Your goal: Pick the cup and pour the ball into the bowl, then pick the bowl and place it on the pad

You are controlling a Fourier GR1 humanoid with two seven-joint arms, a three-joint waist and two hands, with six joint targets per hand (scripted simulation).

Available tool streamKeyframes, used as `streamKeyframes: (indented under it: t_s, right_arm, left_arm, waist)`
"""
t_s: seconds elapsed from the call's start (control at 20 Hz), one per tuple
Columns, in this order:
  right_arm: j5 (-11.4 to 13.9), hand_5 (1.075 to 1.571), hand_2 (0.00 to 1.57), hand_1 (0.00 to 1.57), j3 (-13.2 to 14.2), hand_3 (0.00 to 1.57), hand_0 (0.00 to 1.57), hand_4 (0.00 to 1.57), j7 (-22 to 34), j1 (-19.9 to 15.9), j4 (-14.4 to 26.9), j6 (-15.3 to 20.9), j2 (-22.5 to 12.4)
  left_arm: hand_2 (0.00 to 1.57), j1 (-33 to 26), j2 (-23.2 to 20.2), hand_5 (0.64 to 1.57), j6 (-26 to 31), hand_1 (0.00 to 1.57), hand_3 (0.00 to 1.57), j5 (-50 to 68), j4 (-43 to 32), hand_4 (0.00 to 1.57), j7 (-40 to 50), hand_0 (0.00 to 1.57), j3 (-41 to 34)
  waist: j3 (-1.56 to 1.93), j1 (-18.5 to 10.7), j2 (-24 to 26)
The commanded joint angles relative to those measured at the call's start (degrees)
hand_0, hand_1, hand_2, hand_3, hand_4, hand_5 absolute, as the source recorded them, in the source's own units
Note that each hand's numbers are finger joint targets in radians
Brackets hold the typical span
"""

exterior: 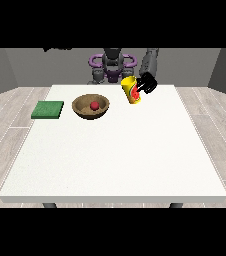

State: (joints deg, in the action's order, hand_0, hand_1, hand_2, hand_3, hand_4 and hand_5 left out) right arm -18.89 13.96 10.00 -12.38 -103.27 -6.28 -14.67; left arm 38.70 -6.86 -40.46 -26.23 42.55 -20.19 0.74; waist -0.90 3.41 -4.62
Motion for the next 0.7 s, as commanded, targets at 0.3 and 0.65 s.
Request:
streamKeyframes:
  t_s: [0.3,0.65]
  right_arm:
    - [3.8,1.565,0.00,0.00,-2.2,0.00,0.00,0.51,-1.2,1.7,-3.9,4.5,3.8]
    - [10.5,1.568,0.00,0.00,-9.5,0.00,0.00,0.49,4.4,-2.0,-11.1,11.5,7.3]
  left_arm:
    - [0.00,-2.1,2.2,1.569,34.0,0.33,0.00,34.4,11.1,0.25,-16.0,0.33,-15.8]
    - [0.00,1.4,-11.5,1.547,50.3,0.00,0.00,41.2,2.9,0.00,-16.3,0.00,-22.4]
  waist:
    - [0.33,-6.8,-6.5]
    - [0.80,-4.4,-12.0]
